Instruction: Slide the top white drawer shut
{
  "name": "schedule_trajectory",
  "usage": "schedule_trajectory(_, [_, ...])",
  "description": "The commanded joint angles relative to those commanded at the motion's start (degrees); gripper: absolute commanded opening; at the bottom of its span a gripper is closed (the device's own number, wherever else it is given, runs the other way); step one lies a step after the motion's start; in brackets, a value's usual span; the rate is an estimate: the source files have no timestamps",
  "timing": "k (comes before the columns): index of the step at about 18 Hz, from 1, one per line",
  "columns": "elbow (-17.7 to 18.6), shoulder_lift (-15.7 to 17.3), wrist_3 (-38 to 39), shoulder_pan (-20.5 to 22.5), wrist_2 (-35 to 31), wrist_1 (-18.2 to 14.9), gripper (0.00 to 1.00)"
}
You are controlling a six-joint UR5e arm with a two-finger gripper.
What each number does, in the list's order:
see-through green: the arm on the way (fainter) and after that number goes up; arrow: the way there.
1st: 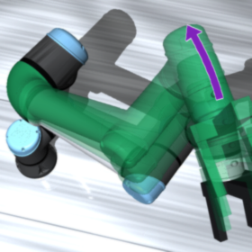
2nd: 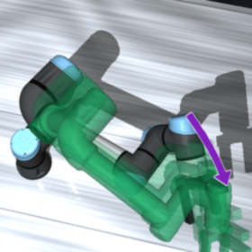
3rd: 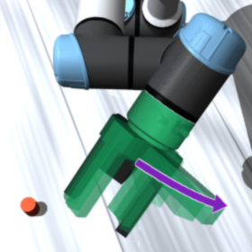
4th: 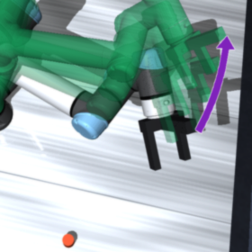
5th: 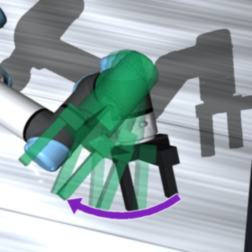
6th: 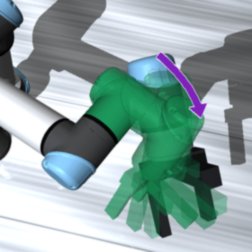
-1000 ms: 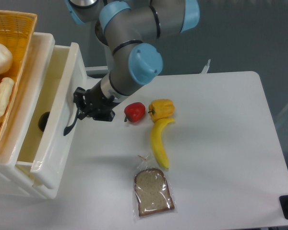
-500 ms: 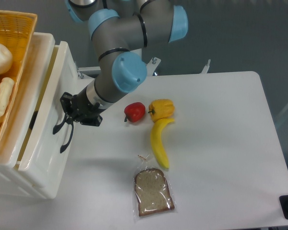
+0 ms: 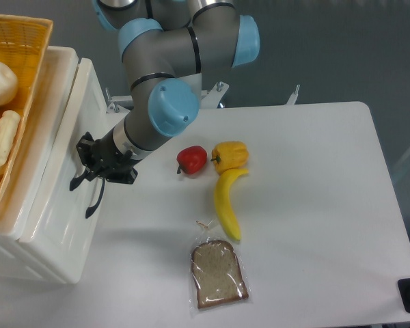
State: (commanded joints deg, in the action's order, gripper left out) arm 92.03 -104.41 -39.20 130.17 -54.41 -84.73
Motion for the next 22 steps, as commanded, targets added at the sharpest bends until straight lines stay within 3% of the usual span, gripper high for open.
schedule_trajectory(2, [-1.1,-0.1,0.2,0.3,0.0,0.0,0.13])
schedule_trajectory(4, [-2.1,-0.2,-0.1,1.3,-0.4,0.1,0.3])
schedule_trajectory(6, [-3.0,-1.3,-0.9,3.9,-1.1,0.4,0.58])
schedule_trajectory(7, [-3.3,-1.9,-1.8,5.0,-2.3,0.4,0.68])
schedule_trajectory(9, [-4.3,-2.9,-4.0,8.1,-5.4,0.8,1.0])
schedule_trajectory(11, [-5.1,-3.1,-7.5,11.7,-8.3,2.4,1.0])
schedule_trajectory(13, [-4.8,-3.1,-13.4,15.4,-12.4,7.3,1.0])
schedule_trajectory(15, [-4.9,-3.1,-20.0,18.5,-18.0,9.7,1.0])
schedule_trajectory(18, [-4.9,-3.1,-31.0,22.3,-24.9,10.0,1.0])
schedule_trajectory(22, [-5.1,-2.8,-44.4,26.6,-29.6,10.0,1.0])
